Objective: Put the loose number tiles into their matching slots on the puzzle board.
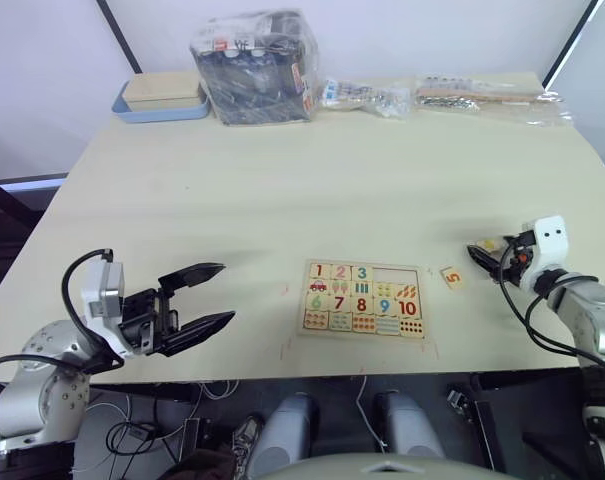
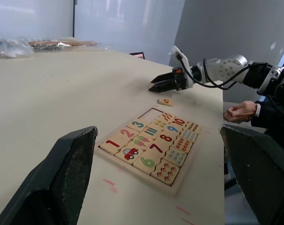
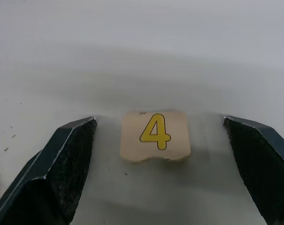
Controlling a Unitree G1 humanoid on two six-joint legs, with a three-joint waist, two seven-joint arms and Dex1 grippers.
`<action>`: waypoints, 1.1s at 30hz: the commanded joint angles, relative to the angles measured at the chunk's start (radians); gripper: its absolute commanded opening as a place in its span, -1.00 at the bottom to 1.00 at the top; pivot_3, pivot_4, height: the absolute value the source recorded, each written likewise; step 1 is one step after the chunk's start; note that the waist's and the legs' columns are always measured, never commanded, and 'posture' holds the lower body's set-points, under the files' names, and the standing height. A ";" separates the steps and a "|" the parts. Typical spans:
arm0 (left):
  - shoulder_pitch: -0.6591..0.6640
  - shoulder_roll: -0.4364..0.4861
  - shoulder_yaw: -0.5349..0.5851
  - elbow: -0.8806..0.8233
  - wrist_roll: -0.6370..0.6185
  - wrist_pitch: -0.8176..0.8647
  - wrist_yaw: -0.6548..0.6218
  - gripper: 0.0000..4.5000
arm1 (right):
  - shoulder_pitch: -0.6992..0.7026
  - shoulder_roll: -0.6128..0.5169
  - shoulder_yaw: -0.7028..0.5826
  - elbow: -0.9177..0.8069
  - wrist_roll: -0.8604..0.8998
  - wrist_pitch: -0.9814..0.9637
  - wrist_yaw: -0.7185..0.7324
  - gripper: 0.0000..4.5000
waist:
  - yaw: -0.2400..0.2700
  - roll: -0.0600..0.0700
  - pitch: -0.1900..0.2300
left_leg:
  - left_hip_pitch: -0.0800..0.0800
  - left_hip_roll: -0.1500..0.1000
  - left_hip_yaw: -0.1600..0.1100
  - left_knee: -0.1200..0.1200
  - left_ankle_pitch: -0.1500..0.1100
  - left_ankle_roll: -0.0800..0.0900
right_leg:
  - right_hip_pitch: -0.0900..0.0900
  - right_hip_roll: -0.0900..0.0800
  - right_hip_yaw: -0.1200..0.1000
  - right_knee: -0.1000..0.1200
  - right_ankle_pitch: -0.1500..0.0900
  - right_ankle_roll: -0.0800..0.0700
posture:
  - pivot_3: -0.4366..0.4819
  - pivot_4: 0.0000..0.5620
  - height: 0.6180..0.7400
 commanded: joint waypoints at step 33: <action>-0.067 -0.011 -0.054 0.066 0.039 -0.043 -0.071 1.00 | 0.619 0.297 0.006 -0.977 0.150 0.366 -0.439 -0.36 | 0.009 -0.001 -0.001 | -0.001 0.002 -0.005 -0.002 0.000 0.000 | -0.001 0.002 -0.004 -0.001 -0.001 0.000 | -0.05 -0.47 1.00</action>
